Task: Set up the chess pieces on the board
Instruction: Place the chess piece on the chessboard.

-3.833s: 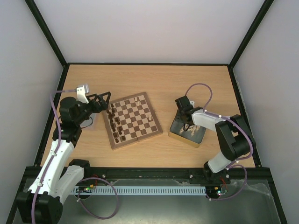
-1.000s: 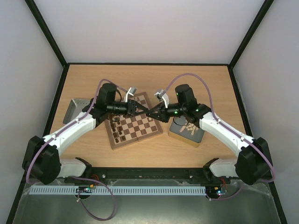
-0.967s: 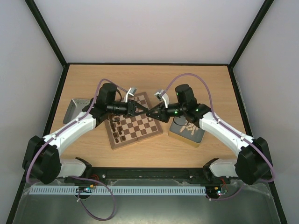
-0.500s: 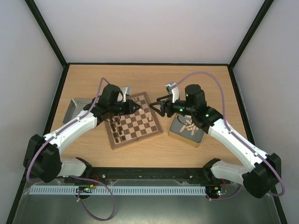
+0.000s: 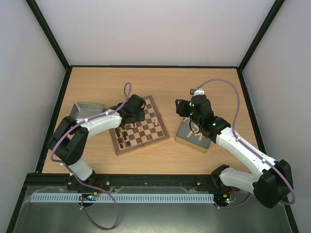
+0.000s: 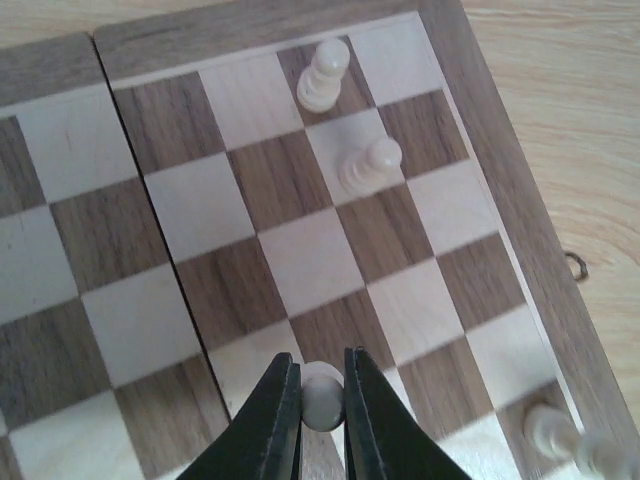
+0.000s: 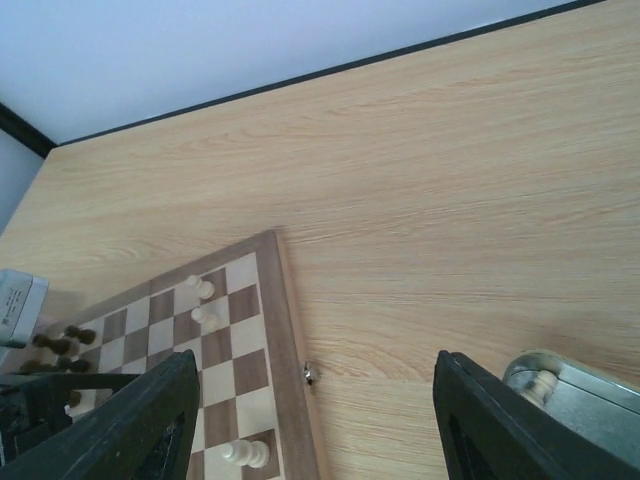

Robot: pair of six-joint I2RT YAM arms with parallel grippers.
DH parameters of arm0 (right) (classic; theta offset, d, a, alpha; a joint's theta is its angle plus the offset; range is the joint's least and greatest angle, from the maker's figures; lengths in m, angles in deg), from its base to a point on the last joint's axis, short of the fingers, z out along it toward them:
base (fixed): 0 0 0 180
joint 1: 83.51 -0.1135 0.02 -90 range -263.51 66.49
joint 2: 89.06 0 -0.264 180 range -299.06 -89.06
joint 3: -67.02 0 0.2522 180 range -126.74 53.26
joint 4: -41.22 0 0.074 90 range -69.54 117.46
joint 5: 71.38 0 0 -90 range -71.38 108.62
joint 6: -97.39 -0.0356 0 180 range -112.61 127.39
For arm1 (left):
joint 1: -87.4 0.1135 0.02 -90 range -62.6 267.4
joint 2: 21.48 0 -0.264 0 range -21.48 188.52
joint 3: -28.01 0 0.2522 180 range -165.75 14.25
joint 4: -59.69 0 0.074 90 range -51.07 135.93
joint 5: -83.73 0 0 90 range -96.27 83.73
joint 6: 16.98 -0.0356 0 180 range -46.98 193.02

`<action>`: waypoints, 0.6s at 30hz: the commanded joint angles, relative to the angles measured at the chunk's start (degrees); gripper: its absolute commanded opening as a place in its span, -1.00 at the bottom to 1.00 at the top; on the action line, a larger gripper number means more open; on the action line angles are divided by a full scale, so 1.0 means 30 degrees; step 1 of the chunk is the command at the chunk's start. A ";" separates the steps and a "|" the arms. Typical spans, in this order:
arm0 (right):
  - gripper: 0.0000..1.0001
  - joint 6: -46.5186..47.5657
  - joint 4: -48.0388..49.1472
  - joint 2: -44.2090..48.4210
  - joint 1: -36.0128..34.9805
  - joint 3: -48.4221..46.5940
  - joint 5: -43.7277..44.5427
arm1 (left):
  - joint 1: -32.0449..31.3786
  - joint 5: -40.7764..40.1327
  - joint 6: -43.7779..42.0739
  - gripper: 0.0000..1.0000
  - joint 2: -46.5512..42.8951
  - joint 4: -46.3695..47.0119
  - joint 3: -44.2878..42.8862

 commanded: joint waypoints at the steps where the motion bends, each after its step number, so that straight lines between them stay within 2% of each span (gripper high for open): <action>1: 0.27 -0.0366 0.0204 -0.0410 0.0002 0.0056 0.1484 | -0.0200 -0.1907 0.0310 -0.95 0.1279 0.0409 -0.1353; 5: 0.27 0.0013 0.0150 -0.0988 0.0004 -0.0216 0.1658 | -0.0723 -0.2081 -0.0364 -0.94 0.2402 0.0830 -0.2131; 10: 0.27 0.0323 0.0341 -0.1502 0.0032 -0.0175 0.1489 | -0.1669 -0.4017 -0.0783 -0.93 0.3850 -0.0003 -0.3544; 18: 0.27 0.0507 0.0296 -0.1810 0.0117 -0.0033 0.1477 | -0.1775 -0.4765 -0.0646 -0.90 0.5226 0.0202 -0.4046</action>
